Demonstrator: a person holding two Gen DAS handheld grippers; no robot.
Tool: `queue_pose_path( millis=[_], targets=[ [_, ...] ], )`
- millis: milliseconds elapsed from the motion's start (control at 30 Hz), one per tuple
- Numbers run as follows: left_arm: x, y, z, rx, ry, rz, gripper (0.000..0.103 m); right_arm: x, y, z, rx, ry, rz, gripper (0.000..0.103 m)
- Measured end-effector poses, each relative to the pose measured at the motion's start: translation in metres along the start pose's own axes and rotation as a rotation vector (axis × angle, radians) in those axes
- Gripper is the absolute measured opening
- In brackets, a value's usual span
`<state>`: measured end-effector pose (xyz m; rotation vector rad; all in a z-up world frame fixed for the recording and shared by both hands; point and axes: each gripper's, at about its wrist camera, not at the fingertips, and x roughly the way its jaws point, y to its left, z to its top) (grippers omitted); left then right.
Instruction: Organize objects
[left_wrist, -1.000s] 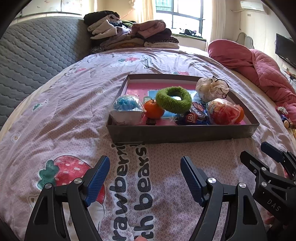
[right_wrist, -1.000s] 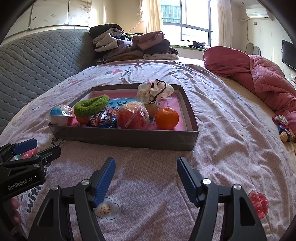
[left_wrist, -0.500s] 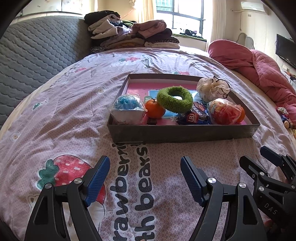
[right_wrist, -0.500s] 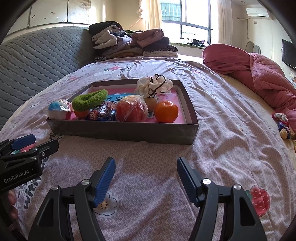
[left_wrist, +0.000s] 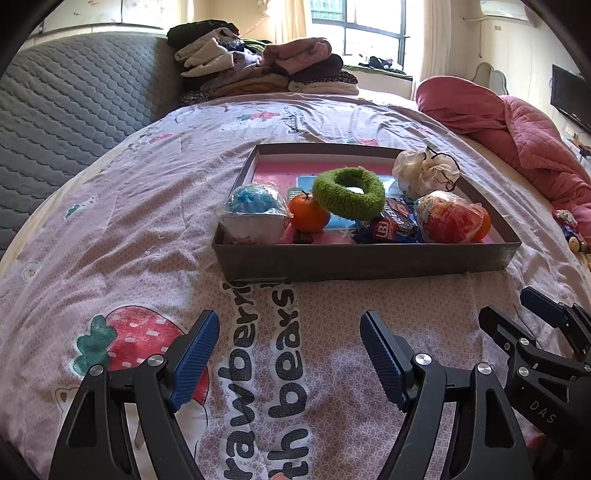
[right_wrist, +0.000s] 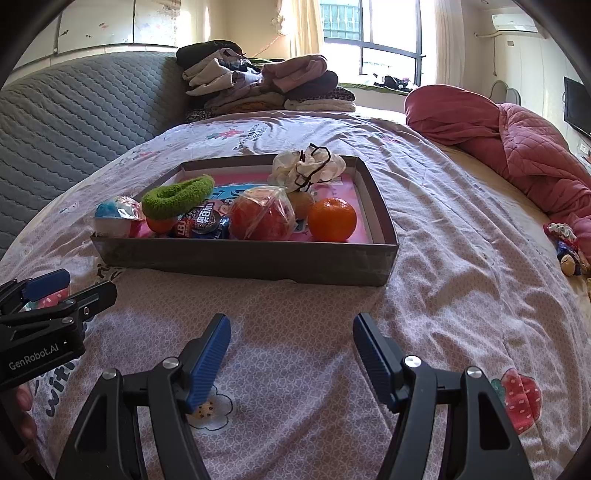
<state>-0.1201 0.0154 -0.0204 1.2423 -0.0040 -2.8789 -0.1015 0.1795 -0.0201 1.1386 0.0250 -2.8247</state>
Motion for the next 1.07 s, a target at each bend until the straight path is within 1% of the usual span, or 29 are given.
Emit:
queue_pose_path(
  millis=[467,633,833,1067],
  targets=[
    [0.0027,-0.0011,-0.0019,0.003,0.009,0.016,0.08,0.001,0.0006,-0.0011,-0.003,0.002,-0.005,0.068],
    [0.0051,-0.001,-0.0021,0.002,0.019,0.011,0.08,0.001,0.0006,-0.0013,-0.001,0.005,-0.005,0.068],
    [0.0045,-0.0014,-0.0021,0.007,0.013,0.005,0.08,0.0026,-0.0001,-0.0024,0.007,0.014,-0.004,0.068],
    [0.0057,-0.0011,-0.0029,0.001,0.022,0.013,0.08,0.0045,-0.0005,-0.0038,0.007,0.026,-0.003,0.068]
  ],
)
